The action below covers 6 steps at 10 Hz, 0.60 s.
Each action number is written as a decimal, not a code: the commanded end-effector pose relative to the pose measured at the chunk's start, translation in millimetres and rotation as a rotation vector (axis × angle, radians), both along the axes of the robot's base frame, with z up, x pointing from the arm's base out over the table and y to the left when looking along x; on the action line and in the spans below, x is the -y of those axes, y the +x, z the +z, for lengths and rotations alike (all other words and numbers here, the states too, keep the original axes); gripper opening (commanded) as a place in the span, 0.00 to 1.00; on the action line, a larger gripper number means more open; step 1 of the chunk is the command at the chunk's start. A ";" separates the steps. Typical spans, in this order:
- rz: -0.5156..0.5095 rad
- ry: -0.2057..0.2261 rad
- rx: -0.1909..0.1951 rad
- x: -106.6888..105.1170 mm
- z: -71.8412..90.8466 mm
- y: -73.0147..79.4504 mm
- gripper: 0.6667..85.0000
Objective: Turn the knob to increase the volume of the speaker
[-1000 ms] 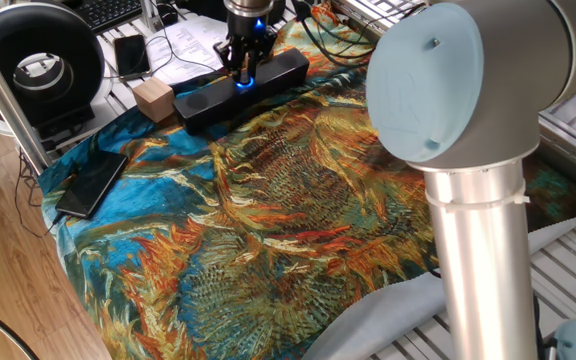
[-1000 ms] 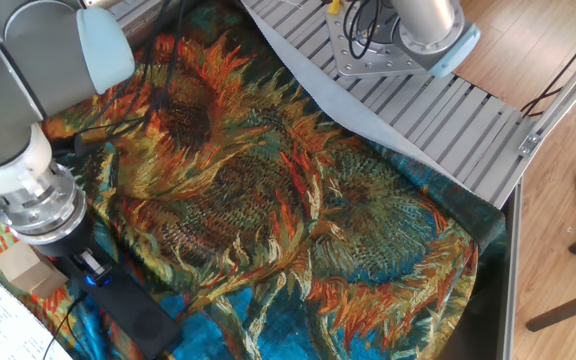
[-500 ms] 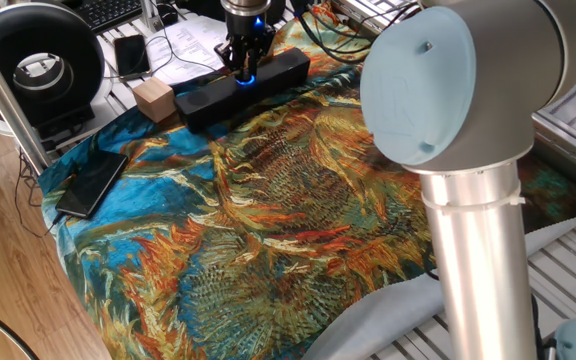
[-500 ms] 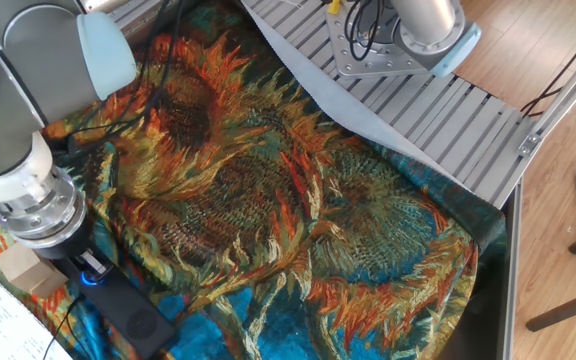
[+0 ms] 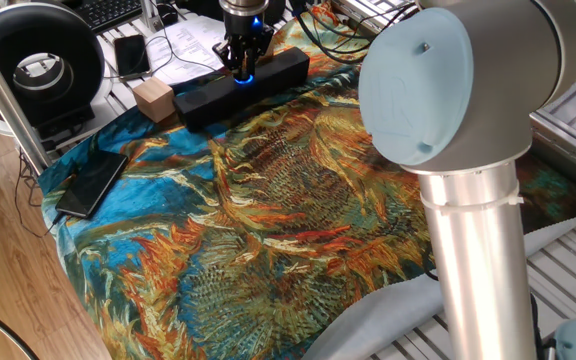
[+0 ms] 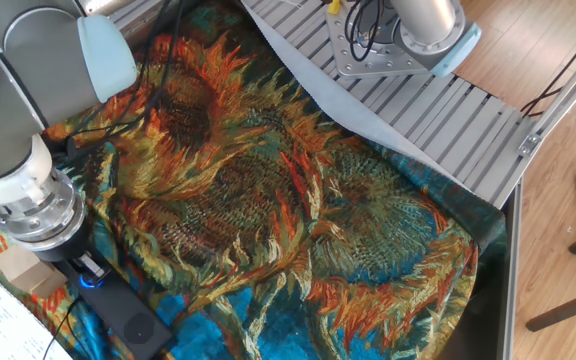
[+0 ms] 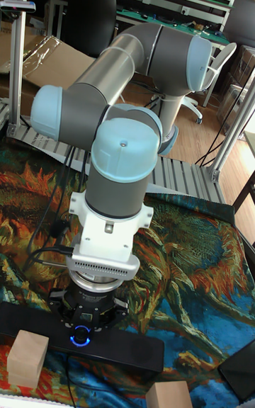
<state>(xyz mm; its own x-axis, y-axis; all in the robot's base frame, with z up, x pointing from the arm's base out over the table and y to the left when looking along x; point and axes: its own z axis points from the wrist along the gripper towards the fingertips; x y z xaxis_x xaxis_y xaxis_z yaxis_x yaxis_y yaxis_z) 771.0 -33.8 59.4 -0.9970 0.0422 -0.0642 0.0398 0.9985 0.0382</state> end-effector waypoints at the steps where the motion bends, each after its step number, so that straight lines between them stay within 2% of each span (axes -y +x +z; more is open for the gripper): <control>1: -0.060 0.028 0.007 -4.6 1.7 2.5 0.29; 6: -0.126 0.056 0.031 -1.5 2.2 6.6 0.29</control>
<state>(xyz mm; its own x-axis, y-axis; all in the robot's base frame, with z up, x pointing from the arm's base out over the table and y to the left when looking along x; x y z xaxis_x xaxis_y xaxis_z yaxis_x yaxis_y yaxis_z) 775.2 -33.2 60.3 -0.9875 0.1354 -0.0810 0.1297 0.9889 0.0722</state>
